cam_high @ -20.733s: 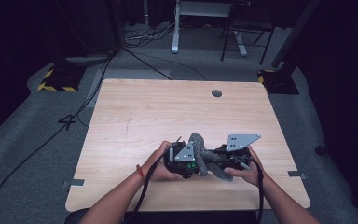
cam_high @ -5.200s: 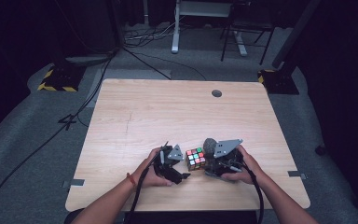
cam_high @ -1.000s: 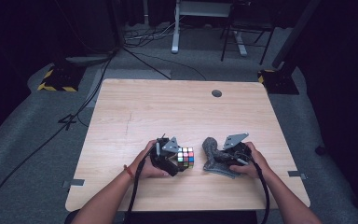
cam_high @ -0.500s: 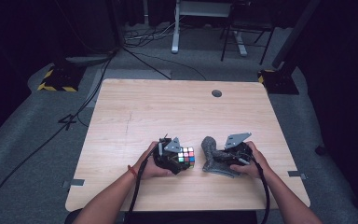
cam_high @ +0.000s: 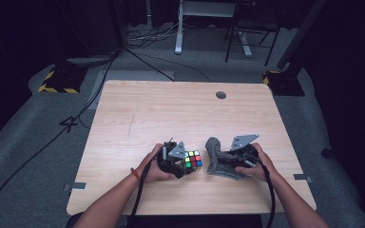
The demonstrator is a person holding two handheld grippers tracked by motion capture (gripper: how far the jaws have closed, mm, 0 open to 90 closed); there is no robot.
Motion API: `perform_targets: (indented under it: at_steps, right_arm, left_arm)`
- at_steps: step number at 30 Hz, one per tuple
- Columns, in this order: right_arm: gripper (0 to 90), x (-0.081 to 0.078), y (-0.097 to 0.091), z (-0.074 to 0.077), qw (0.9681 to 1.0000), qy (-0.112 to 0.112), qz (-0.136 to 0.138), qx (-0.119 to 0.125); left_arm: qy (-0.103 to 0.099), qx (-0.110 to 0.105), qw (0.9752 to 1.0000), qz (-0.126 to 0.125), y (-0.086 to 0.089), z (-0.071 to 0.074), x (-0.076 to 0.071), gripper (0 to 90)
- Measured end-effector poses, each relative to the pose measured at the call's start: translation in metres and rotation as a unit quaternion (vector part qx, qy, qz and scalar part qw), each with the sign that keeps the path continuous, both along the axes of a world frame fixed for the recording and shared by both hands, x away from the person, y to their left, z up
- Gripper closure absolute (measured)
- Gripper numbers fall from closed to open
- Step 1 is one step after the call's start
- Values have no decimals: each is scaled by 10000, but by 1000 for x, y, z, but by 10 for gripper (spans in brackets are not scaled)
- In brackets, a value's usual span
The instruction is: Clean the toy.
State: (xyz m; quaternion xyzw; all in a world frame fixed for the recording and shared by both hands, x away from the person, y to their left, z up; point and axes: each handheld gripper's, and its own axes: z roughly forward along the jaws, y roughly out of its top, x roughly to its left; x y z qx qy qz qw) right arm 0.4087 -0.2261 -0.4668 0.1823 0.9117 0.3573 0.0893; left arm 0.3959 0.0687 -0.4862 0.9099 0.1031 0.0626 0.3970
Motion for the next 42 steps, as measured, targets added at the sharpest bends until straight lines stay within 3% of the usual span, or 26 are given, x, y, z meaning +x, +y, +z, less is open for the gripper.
perform_targets:
  at_steps: [4, 13, 17, 19, 26, 32, 42]
  right_arm:
    - [716, -1, -2, 5, 9999, -64, 6, 127]
    - [717, -6, -3, 21, 9986, -163, 35, 496]
    - [717, -9, -2, 29, 9977, -203, 87, 646]
    - [719, -11, -1, 32, 9970, -289, 90, 710]
    - [722, -17, 5, 43, 9939, -256, 269, 1038]
    - [723, -25, 15, 50, 9912, -316, 359, 1233]
    - [721, -33, 42, 46, 9904, -126, 694, 1188]
  left_arm:
    - [38, -110, 9999, 31, 3, 5, -2, 338]
    - [-236, -162, 9996, 58, 7, 20, -8, 338]
    - [-262, -168, 9995, 84, 8, 22, -9, 338]
    - [-269, -136, 9995, 94, 8, 23, -9, 338]
    - [-301, 76, 9995, 37, 1, 20, -14, 339]
    - [-344, 121, 9993, -90, -8, 21, -19, 339]
    - [-319, 88, 9993, -182, -16, 24, -24, 339]
